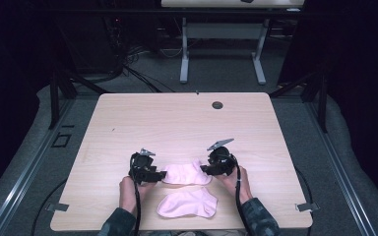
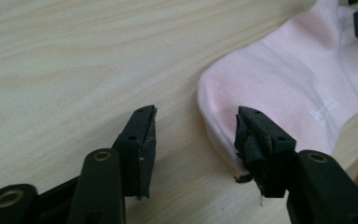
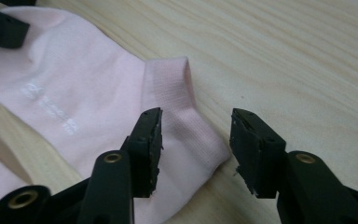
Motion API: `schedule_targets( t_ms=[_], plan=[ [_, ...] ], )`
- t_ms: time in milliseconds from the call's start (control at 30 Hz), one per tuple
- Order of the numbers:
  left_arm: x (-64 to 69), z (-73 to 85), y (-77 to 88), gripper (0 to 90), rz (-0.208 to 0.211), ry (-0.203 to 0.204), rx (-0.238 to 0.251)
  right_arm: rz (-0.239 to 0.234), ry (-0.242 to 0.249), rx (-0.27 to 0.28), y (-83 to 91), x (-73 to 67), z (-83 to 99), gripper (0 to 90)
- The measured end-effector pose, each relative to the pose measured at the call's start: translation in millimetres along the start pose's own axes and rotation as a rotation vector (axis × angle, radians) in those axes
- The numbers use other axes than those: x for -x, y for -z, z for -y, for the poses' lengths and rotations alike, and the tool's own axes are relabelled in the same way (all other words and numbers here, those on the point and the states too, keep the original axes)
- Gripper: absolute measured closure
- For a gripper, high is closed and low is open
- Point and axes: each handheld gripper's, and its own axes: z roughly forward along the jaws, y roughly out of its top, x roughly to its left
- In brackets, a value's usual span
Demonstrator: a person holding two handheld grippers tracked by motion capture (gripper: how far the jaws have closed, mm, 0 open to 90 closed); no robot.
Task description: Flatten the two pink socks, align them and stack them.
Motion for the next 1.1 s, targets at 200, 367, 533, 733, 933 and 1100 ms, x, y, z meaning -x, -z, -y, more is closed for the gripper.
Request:
schedule_targets(
  t_ms=[200,367,533,733,933,1100],
  plan=[
    [2.9,-1.6,-2.2,64.4,-0.01,-0.038,-0.004,0.019,0.014,-0.023,-2.5,-1.0,2.7,66.0],
    [5.4,-2.9,-2.8,76.0,-0.05,-0.082,-0.016,0.021,0.036,-0.031,-1.2,-1.8,4.3,78.5],
    [6.8,-1.8,-3.9,86.9,-0.036,-0.1,-0.012,0.001,0.028,-0.027,0.1,-0.1,6.9,83.4],
    [8.9,0.3,-3.4,88.4,-0.044,-0.122,-0.003,-0.016,-0.013,-0.005,0.9,2.1,10.1,84.7],
    [9.2,1.2,-1.0,88.8,-0.044,-0.113,0.006,-0.008,-0.018,-0.007,2.2,3.3,10.6,84.9],
    [10.1,0.2,8.5,88.8,-0.033,-0.109,0.04,-0.011,-0.028,0.017,8.3,1.4,8.0,84.9]
  ],
)
